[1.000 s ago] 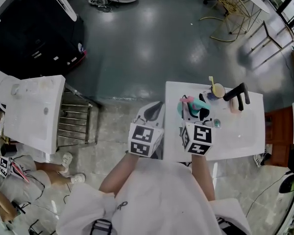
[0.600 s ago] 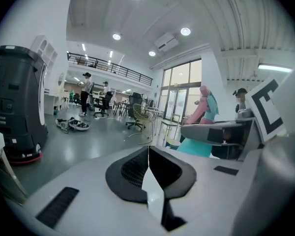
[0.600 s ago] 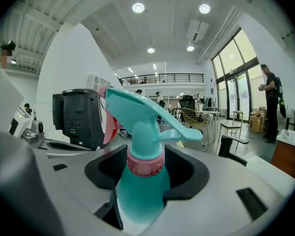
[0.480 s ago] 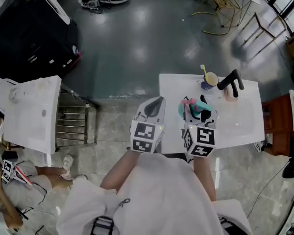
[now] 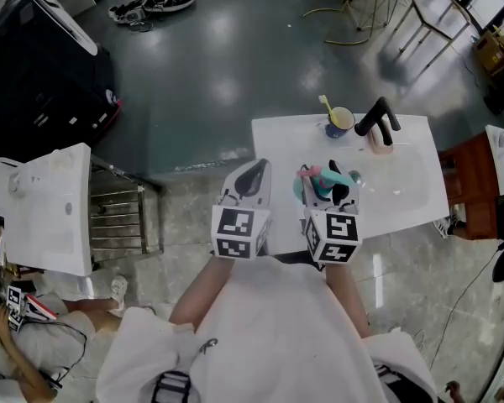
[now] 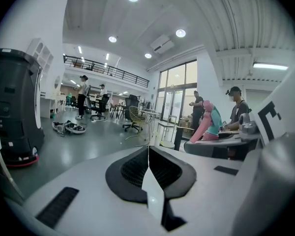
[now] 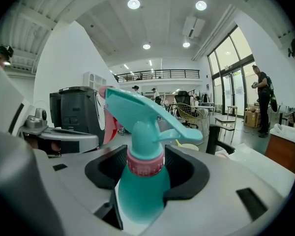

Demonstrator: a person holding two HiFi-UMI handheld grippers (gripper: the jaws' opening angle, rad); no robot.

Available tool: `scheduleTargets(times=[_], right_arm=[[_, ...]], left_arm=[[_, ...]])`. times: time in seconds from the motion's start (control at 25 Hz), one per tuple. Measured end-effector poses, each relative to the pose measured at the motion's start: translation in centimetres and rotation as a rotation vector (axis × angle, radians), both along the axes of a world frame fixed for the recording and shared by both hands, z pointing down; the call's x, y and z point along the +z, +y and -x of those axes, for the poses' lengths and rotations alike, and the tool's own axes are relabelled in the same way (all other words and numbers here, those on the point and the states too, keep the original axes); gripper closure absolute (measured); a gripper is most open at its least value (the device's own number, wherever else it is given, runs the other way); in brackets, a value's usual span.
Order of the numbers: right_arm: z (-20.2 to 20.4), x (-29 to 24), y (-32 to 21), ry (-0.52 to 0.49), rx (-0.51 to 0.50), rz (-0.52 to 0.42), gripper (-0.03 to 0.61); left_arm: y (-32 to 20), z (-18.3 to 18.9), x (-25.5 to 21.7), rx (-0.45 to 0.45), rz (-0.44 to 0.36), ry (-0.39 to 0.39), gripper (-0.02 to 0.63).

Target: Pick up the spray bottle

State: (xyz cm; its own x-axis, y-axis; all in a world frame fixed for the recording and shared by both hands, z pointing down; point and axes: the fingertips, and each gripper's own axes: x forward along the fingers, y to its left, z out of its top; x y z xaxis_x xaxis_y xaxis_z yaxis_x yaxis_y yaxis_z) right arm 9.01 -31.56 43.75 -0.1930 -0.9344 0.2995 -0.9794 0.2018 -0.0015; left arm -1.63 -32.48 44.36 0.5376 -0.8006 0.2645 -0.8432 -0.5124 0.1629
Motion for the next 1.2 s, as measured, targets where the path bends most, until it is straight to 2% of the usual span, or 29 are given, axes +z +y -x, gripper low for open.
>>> scheduleTargets(times=[0.16, 1.04, 1.2], right_arm=[[0.2, 0.0, -0.1, 0.01, -0.014, 0.0, 0.322], [1.0, 1.1, -0.3, 0.024, -0.054, 0.023, 0.322], [1.2, 1.2, -0.4, -0.012, -0.062, 0.032, 0.322]], left_arm=[[-0.2, 0.0, -0.5, -0.016, 0.009, 0.039, 0.586], [-0.4, -0.4, 0.3, -0.03, 0.03, 0.017, 0.586], [-0.5, -0.5, 0.4, -0.03, 0.028, 0.019, 0.586]])
